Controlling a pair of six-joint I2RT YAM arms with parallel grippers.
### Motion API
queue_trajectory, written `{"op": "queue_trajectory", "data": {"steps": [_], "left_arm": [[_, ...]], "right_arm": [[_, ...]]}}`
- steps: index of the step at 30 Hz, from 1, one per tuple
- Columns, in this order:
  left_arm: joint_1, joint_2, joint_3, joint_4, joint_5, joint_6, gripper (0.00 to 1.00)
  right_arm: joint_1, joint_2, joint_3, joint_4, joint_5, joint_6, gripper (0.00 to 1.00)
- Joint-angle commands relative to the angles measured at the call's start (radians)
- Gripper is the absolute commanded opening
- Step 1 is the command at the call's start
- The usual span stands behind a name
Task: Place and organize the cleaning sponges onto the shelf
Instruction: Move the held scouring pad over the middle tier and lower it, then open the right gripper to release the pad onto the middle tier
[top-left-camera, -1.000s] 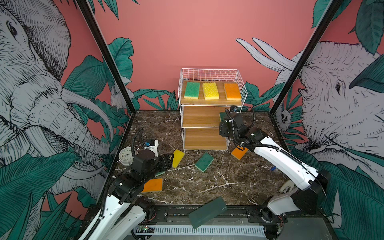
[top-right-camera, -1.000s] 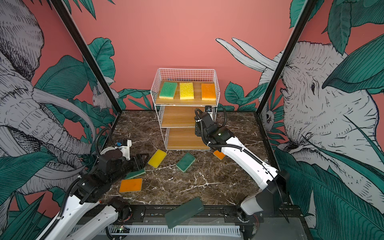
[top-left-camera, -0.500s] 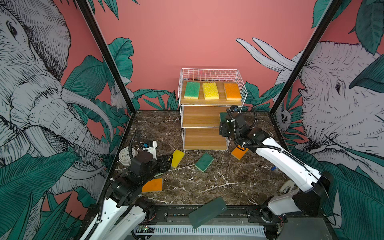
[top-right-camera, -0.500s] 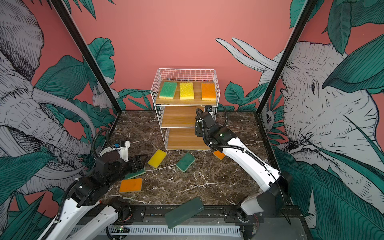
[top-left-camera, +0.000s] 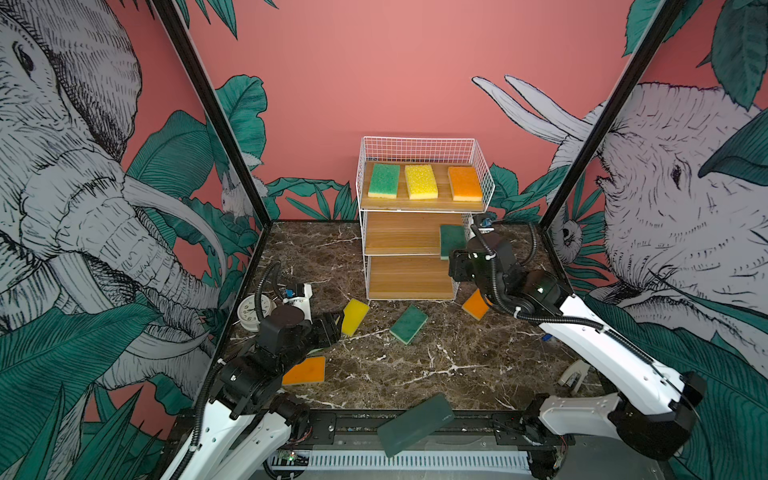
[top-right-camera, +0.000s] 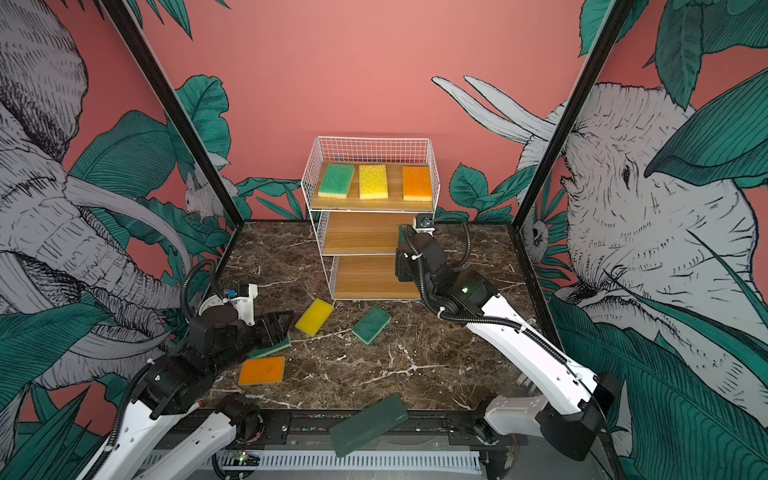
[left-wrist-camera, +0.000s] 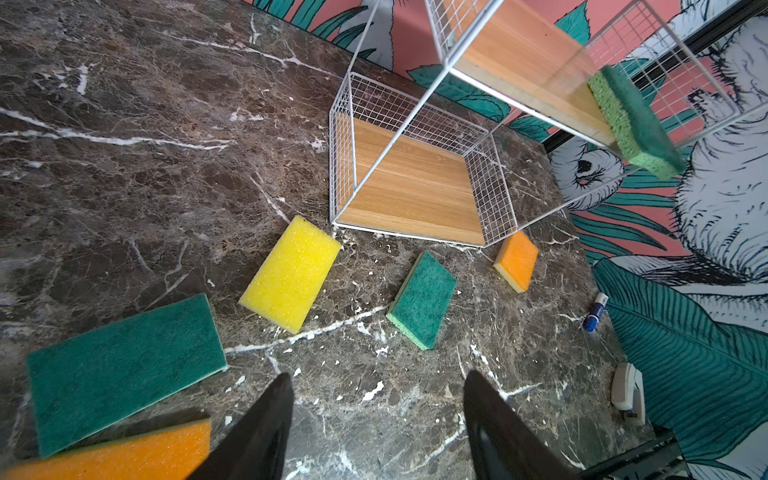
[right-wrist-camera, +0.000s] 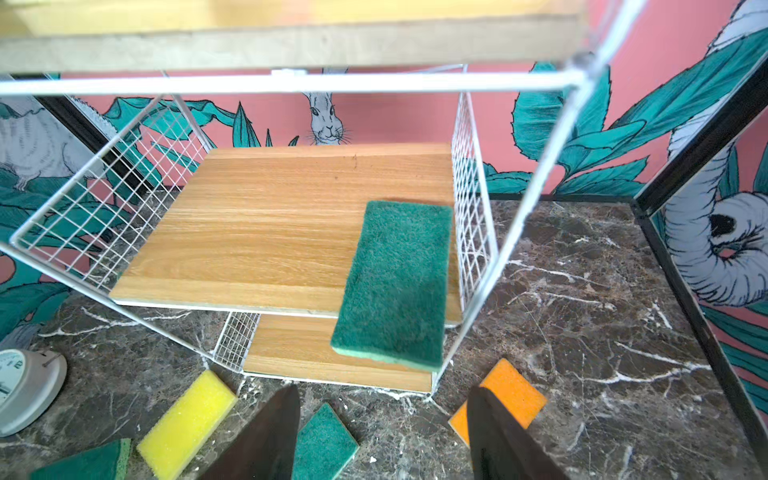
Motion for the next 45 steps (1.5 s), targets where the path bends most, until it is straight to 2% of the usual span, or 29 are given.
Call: {"op": "queue_trajectory", "data": {"steps": [1,3,8,11,21,34,45], "left_arm": [[-0.005,-0.018,0.030,-0.035,-0.012,-0.017,0.66],[-0.005,-0.026,0.030,-0.035,-0.013,-0.015,0.66],[-0.004,-0.017,0.037,-0.036,-0.008,-0.010,0.66],[-0.005,-0.004,0.041,-0.026,-0.009,-0.002,0.66],[-0.003,0.041,0.044,-0.011,0.001,-0.006,0.66],[-0.004,-0.005,0.055,-0.045,-0.030,-0.004,0.66],[-0.004,-0.038,0.049,-0.068,-0.044,-0.015,0.66]], "right_arm": [[0.006,-0.029,-0.060,-0.028,0.010,0.020,0.35],[0.008,-0.048,-0.090,-0.002,-0.005,0.010,0.23],[0.008,-0.047,-0.168,0.054,-0.071,-0.009,0.14],[0.007,-0.025,-0.177,0.086,-0.092,-0.014,0.14],[-0.015,0.044,-0.127,0.146,-0.039,-0.070,0.14],[-0.053,0.079,-0.121,0.165,-0.028,-0.070,0.14],[-0.079,0.106,-0.122,0.192,-0.070,-0.072,0.15]]}}
